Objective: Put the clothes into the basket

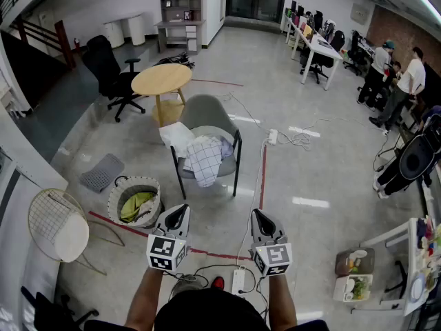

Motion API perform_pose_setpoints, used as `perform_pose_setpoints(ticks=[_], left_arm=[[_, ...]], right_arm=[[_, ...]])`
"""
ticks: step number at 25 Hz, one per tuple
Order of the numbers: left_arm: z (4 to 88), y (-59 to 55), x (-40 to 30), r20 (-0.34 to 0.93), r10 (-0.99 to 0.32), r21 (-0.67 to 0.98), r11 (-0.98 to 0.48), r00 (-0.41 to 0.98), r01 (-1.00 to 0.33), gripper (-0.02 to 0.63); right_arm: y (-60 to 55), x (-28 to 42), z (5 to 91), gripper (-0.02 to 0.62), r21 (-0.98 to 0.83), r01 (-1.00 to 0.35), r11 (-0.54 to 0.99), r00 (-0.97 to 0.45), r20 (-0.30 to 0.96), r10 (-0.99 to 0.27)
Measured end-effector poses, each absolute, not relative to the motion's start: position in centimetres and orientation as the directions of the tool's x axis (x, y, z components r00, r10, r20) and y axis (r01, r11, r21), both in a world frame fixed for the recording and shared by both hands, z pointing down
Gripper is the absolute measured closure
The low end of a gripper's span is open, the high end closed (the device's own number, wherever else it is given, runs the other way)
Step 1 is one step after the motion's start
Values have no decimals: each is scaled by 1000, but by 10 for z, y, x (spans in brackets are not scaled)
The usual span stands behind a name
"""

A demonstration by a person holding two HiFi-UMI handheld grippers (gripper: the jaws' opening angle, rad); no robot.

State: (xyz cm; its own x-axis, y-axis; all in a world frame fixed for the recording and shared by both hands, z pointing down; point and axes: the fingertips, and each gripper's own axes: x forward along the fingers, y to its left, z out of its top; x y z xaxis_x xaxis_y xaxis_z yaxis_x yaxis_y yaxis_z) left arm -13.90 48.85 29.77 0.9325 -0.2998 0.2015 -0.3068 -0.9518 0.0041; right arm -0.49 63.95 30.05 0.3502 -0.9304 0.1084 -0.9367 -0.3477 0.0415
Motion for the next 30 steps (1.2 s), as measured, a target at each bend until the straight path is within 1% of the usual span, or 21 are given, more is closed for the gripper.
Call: perform_pose_setpoints(ticks=[10,14,20,25,30], left_arm=[[304,480,-143,227,-325,4,-943,918,-334,600],[305,482,-146,227,-329,10,-940,916,-340,600],[303,481,-150,230,-344,14,-934,910,-356,600],[300,473,-140,221,-351,2,-933,910,-360,600],[315,455,-124,258,-344,2,-934,903,-356,600]], right_arm=[[626,-11,299,568,32,-943,-331,333,97,-938],[628,-9,297,568,-2,-939,-343,342,80,-936],[624,-10,299,568,-29,-940,-340,336,95,-937],[611,-5,307,568,-38,-946,-321,316,102,-943],[588,11,319,568,-56,-948,-314,305,132,-943]])
